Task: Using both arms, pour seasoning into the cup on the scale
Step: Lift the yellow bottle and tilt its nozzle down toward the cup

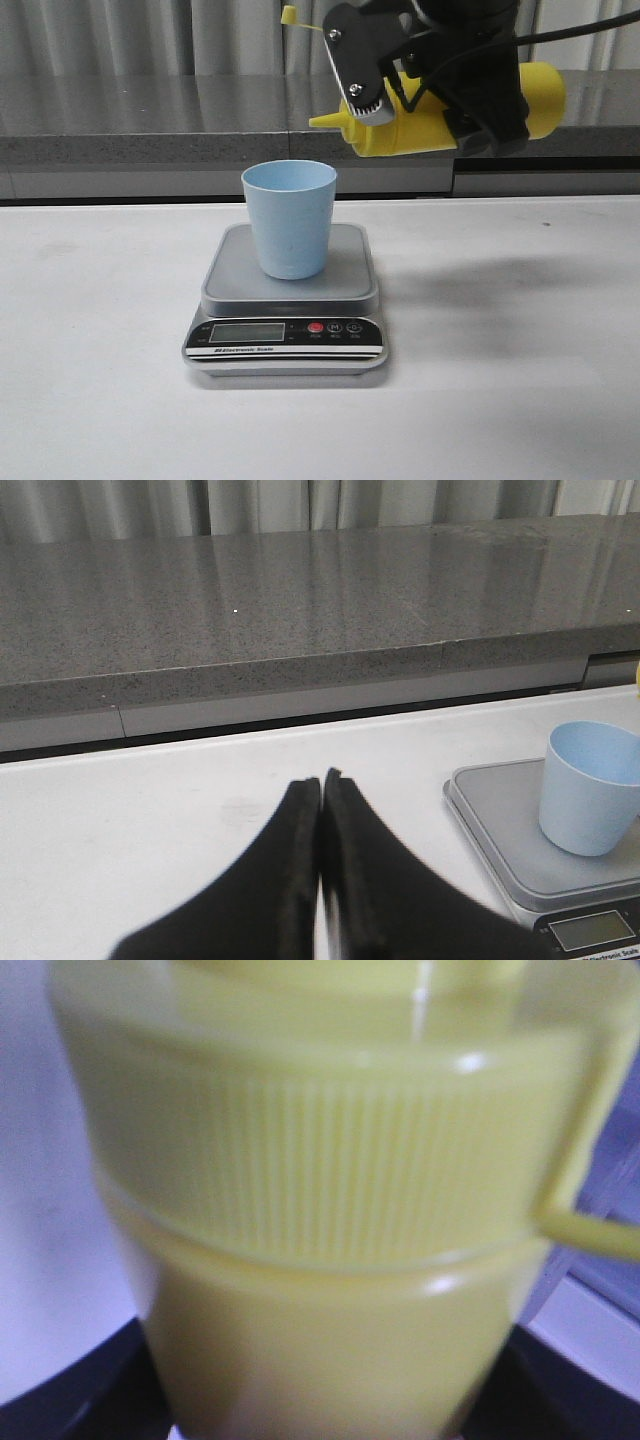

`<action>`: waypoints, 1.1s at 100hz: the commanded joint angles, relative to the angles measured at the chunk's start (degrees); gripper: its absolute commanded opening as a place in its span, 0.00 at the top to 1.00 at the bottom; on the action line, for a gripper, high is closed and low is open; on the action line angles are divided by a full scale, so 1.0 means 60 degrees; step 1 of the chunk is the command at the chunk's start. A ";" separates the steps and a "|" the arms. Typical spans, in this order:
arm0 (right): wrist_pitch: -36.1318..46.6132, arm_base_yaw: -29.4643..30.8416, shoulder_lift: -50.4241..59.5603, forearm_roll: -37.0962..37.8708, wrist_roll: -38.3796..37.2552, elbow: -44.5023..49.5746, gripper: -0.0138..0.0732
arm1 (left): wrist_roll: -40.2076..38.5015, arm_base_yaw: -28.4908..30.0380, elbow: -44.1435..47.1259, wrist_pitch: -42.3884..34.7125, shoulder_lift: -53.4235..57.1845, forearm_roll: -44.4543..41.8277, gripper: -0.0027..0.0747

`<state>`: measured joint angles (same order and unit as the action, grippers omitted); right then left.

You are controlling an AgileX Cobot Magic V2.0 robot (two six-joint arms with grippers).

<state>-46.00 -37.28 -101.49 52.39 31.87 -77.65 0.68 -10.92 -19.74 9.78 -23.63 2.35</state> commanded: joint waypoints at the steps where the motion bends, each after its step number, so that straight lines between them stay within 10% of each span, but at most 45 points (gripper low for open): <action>1: -0.0057 -0.0065 0.0389 0.0809 0.0067 -0.0314 0.58 | -0.0114 0.0056 -0.0239 -0.0799 -0.0032 0.0003 0.99; 83: -0.0185 -0.0570 0.0389 0.1597 -0.0040 -0.0314 0.58 | -0.0114 0.0056 -0.0239 -0.0799 -0.0032 0.0003 0.99; 110: -0.0410 -0.0570 0.0389 0.1442 -0.2773 -0.0314 0.58 | -0.0114 0.0056 -0.0239 -0.0799 -0.0032 0.0003 0.99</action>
<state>-47.37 -40.65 -101.49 58.42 21.89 -77.65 0.68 -10.92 -19.74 9.78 -23.63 2.35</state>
